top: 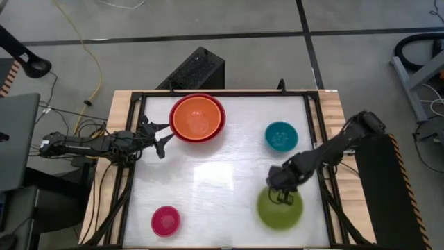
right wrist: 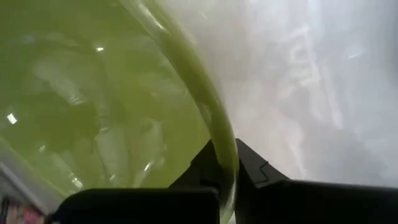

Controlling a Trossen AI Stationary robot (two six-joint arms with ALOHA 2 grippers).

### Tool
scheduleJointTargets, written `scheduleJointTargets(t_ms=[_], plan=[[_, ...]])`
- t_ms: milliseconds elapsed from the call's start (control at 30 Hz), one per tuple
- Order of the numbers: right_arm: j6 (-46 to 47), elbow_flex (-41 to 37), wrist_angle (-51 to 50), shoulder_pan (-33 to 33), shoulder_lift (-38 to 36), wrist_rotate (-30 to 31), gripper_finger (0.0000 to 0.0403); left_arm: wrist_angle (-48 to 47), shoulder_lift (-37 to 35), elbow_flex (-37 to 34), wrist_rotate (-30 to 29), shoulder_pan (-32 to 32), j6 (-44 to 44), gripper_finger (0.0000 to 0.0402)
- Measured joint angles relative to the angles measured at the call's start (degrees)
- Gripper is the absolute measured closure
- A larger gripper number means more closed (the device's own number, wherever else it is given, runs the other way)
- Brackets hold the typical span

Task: Nest bowls inside each other
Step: Stack the green bowl on top of the orange bowl

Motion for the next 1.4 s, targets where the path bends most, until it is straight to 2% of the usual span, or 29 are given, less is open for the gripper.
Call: scheduleJointTargets(t_ms=[267,400,567,700,833,1000,1167,1400], plan=[[-0.56,6.68,14.48,-13.76,-2.67,6.82,0.0380,0.02,0.00,-0.01,0.00,0.00,0.00,0.0189],[-7.19,10.27,24.97,-21.86,0.80,6.53,0.0380,0.04,0.00,-0.02,0.07,0.00,-0.30,0.0189],[-15.73,19.49,30.27,-30.29,9.83,3.55,0.0380,0.03,0.00,-0.02,0.11,0.00,-0.42,0.0189],[-18.70,31.17,29.90,-35.41,18.75,1.01,0.0380,0.04,0.00,-0.02,0.33,0.00,-0.42,0.0189],[-21.00,43.74,24.30,-39.76,27.70,-2.92,0.0380,0.07,0.00,-0.02,2.31,0.00,-0.42,0.0189],[-21.55,56.63,19.16,-44.71,35.35,-2.86,0.0380,0.09,0.00,-0.02,3.07,0.00,-0.44,0.0189],[-19.77,61.73,15.16,-48.88,41.52,-2.92,0.0380,0.07,0.00,-0.02,3.06,0.00,0.39,0.0189],[-19.51,62.27,10.62,-52.53,45.71,-4.58,0.0380,0.07,0.00,-0.02,3.10,0.00,0.66,0.0189]])
